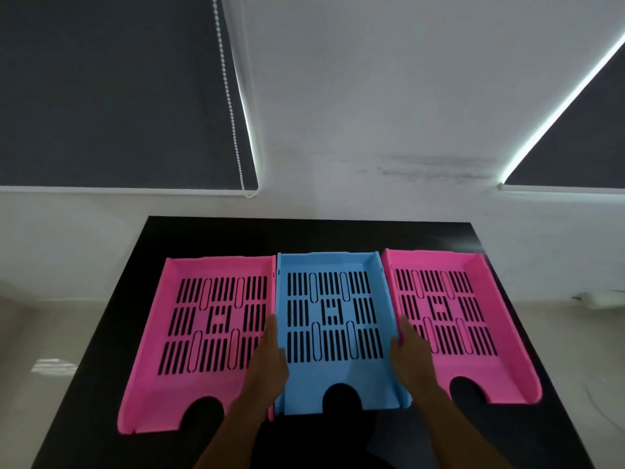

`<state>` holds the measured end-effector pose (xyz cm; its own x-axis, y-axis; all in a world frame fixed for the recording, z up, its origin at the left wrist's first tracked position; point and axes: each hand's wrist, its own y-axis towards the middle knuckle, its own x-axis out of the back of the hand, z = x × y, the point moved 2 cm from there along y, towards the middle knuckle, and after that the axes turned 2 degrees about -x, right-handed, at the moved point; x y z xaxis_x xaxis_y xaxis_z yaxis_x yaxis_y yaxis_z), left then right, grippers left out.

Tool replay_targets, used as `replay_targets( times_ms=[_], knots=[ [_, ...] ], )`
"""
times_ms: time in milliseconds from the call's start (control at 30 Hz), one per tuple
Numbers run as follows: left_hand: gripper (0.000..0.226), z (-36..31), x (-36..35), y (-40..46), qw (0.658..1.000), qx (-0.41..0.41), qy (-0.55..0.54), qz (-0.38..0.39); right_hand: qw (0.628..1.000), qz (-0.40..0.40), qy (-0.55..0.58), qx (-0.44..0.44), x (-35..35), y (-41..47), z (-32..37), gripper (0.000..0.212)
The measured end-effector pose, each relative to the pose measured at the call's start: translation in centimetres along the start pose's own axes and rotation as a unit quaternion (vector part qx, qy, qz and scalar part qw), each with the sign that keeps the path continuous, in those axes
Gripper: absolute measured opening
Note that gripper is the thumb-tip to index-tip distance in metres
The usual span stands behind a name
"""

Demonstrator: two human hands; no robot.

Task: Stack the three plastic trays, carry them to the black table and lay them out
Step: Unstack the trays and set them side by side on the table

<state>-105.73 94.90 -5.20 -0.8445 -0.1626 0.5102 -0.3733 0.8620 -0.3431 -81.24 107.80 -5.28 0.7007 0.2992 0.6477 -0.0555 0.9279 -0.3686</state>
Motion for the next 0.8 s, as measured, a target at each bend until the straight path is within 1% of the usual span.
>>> replay_targets(
  times_ms=[133, 233, 333, 467, 633, 800],
  knots=[
    [0.081, -0.3, -0.6, 0.3, 1.0, 0.0, 0.013, -0.019, 1.0, 0.01, 0.009, 0.027, -0.2, 0.8, -2.1, 0.056],
    [0.083, -0.3, -0.9, 0.5, 0.999, 0.004, 0.026, -0.031, 0.999, 0.02, 0.019, 0.042, 0.2, 0.6, -2.0, 0.058],
    [0.084, -0.1, -1.2, 0.7, 0.998, 0.02, 0.038, -0.041, 0.998, -0.002, 0.022, 0.057, 0.4, 0.2, -1.9, 0.057],
    [0.084, -0.2, -1.5, 1.0, 0.997, 0.03, 0.05, -0.045, 0.998, -0.029, 0.02, 0.049, -0.1, 0.0, -2.3, 0.053],
    [0.088, -0.5, -1.2, 2.3, 0.996, 0.028, 0.065, -0.047, 0.998, -0.032, 0.013, 0.043, -0.1, 1.0, -1.3, 0.051],
    [0.087, -1.6, -0.4, 5.4, 0.997, 0.008, 0.066, -0.04, 0.999, -0.023, -0.01, 0.037, 0.1, 4.2, 0.6, 0.05]
  ],
)
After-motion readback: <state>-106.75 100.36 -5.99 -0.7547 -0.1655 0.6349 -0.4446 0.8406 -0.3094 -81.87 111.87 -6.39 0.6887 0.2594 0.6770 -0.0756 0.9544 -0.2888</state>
